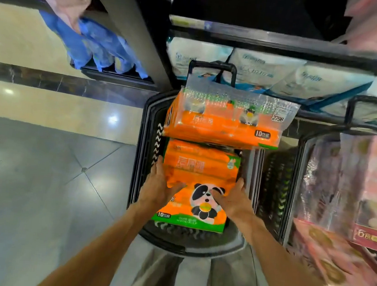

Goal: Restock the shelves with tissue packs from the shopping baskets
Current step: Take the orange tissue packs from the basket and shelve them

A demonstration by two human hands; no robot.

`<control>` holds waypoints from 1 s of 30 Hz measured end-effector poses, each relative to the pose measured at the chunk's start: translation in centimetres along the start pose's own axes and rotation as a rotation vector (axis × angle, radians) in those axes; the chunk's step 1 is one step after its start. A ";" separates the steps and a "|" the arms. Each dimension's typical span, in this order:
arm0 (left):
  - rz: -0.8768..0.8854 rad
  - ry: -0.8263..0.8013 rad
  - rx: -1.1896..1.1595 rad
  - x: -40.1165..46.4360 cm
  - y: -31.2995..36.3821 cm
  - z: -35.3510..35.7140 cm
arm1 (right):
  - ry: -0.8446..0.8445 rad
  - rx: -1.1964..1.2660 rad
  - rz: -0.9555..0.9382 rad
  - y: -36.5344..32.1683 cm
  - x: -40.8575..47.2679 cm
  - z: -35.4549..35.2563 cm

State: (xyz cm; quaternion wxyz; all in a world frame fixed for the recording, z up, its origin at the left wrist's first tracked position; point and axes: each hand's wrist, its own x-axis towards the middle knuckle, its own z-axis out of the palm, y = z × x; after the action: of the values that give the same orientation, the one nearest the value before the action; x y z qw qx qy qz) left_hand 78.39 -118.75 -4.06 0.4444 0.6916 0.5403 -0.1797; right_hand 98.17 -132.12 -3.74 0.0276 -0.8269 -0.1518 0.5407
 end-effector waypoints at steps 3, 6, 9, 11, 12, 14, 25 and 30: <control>-0.093 -0.022 -0.092 2.1 -1.0 1.2 | -0.044 0.180 0.127 0.0 2.5 1.3; -0.162 -0.103 -0.158 3.3 -2.4 2.0 | -0.056 0.333 0.169 1.1 4.9 2.7; -0.169 -0.130 -0.254 3.6 -3.5 2.7 | -0.028 0.469 0.121 1.9 6.2 4.1; -0.154 -0.110 -0.268 3.5 -3.5 2.8 | -0.031 0.548 0.087 2.6 6.3 4.5; -0.147 -0.100 -0.262 3.3 -3.3 2.7 | -0.027 0.574 0.070 2.9 6.2 4.5; -0.133 -0.079 -0.234 3.0 -3.0 2.4 | -0.002 0.575 0.023 4.1 7.0 4.9; -0.064 -0.060 -0.113 -2.6 -1.5 -2.3 | 0.044 0.478 -0.107 2.1 -1.1 1.9; -0.010 -0.034 -0.112 -7.4 1.3 -5.3 | 0.070 0.509 -0.134 1.9 -7.1 -1.0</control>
State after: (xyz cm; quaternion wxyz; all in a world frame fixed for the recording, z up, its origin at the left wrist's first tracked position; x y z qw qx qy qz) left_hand 75.71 -118.90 4.74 0.4907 0.6597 0.5454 -0.1632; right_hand 96.89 -135.77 2.56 0.2757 -0.7997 -0.0643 0.5295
